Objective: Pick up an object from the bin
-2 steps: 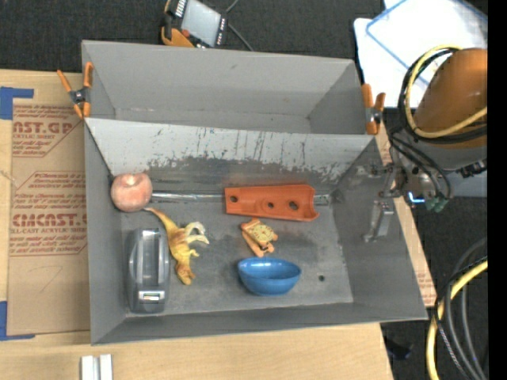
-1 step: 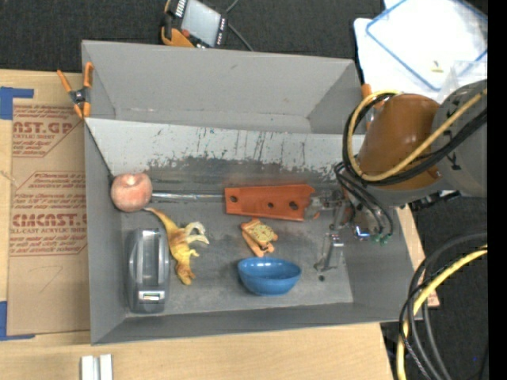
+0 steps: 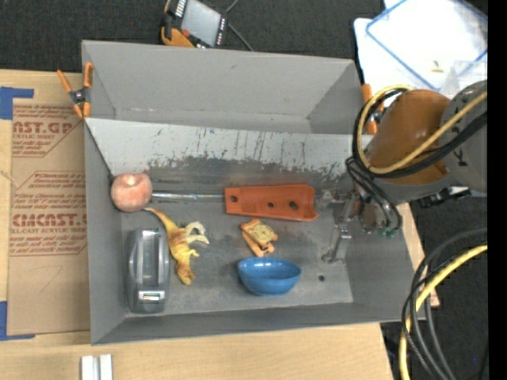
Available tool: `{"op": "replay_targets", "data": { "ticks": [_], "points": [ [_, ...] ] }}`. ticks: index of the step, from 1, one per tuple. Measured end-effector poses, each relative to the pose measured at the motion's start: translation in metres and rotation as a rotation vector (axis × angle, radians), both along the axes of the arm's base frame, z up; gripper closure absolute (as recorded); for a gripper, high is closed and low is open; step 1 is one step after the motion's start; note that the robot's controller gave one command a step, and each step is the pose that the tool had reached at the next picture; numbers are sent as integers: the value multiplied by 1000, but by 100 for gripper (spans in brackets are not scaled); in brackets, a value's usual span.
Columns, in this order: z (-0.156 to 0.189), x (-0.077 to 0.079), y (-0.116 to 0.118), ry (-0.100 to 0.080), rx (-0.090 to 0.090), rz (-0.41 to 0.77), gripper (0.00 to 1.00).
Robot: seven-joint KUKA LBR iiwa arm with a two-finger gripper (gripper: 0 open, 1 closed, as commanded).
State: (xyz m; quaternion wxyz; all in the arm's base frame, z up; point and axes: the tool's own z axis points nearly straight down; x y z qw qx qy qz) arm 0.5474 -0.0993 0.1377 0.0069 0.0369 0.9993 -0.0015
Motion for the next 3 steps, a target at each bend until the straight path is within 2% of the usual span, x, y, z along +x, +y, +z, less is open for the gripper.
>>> {"op": "replay_targets", "data": {
  "ticks": [1, 2, 3],
  "points": [
    [-22, -1, 11, -7, -2, 12, 0],
    [-58, -7, 32, 2, 2, 49, 0],
    [-74, -13, 38, -3, 3, 105, 0]
  ]
}}
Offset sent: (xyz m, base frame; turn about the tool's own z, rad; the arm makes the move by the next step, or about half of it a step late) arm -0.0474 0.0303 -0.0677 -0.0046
